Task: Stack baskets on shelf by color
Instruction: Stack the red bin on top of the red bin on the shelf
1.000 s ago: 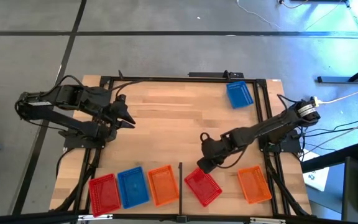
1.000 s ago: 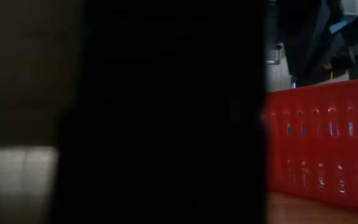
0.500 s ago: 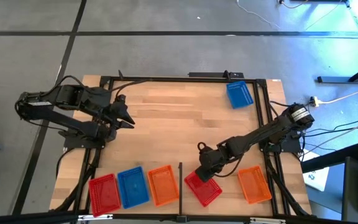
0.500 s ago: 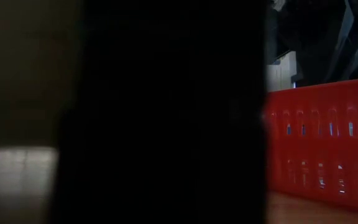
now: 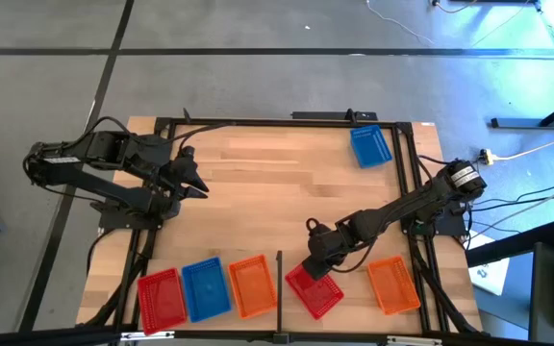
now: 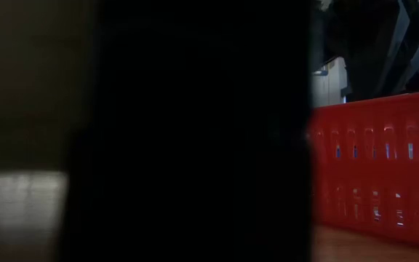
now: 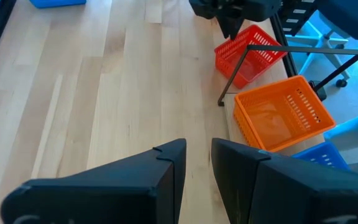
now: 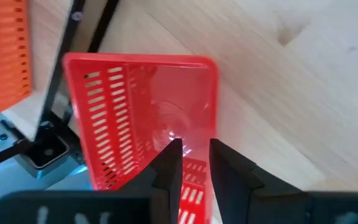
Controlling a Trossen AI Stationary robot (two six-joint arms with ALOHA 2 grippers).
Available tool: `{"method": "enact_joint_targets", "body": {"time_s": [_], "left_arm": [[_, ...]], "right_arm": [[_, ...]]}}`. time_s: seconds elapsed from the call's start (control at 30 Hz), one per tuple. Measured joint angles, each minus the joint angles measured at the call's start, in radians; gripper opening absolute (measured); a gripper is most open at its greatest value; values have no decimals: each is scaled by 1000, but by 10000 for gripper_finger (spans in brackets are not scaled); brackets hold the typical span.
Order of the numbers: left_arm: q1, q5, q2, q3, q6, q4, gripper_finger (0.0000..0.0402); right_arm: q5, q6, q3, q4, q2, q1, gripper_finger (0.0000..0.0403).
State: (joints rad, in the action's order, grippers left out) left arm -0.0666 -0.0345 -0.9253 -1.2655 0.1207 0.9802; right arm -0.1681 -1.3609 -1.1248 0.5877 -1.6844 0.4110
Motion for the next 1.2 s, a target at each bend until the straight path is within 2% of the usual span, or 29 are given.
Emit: {"method": "enact_joint_targets", "body": {"time_s": [0.17, 0.43, 0.63, 0.97, 1.2], "left_arm": [[0, 0, 0, 0, 0, 0, 69], [0, 0, 0, 0, 0, 0, 69], [0, 0, 0, 0, 0, 5, 69], [0, 0, 0, 0, 0, 8, 69], [0, 0, 0, 0, 0, 8, 69]], "right_arm": [[0, 1, 0, 37, -4, 0, 78], [-9, -22, 0, -15, -25, 2, 78], [-9, -1, 0, 28, -45, 9, 78], [-17, 8, 0, 4, -62, 9, 78], [-1, 12, -40, 21, -62, 11, 78]]}}
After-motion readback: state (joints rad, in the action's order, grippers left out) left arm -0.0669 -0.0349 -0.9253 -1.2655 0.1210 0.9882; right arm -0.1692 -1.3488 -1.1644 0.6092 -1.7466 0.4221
